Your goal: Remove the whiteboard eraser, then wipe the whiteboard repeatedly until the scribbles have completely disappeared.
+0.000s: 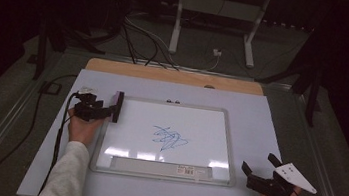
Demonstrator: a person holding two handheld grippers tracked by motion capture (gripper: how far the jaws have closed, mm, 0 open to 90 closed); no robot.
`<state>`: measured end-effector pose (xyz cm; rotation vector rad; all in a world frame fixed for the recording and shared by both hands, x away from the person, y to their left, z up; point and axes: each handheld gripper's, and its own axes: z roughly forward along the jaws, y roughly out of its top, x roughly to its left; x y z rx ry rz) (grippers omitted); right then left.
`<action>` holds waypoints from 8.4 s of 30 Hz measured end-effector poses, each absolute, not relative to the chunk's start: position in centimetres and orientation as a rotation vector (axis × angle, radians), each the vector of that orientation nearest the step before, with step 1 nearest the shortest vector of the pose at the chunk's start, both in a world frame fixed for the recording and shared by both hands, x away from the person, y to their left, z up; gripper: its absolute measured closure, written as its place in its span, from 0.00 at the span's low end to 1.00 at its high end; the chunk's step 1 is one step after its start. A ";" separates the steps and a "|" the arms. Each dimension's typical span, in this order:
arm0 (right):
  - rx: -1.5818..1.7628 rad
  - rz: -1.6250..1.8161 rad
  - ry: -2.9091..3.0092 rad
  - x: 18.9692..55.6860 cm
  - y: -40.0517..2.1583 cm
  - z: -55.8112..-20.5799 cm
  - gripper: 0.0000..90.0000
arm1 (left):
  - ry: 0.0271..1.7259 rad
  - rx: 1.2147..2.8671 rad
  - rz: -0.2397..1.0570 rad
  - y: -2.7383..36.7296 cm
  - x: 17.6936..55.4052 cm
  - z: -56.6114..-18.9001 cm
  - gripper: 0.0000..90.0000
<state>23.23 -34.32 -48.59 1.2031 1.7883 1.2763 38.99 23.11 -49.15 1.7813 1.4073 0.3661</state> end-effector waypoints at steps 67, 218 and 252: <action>1.209 1.280 1.790 23.3 -34.4 -48.6 0.00 | 1.220 1.903 0.395 18.9 37.3 -46.8 0.46; 1.224 1.260 1.811 23.3 -34.4 -48.8 0.00 | 1.049 2.230 0.422 7.3 36.8 -49.5 0.47; 1.227 1.257 1.811 23.3 -34.5 -48.8 0.00 | 1.169 2.172 0.417 8.5 38.2 -49.6 0.47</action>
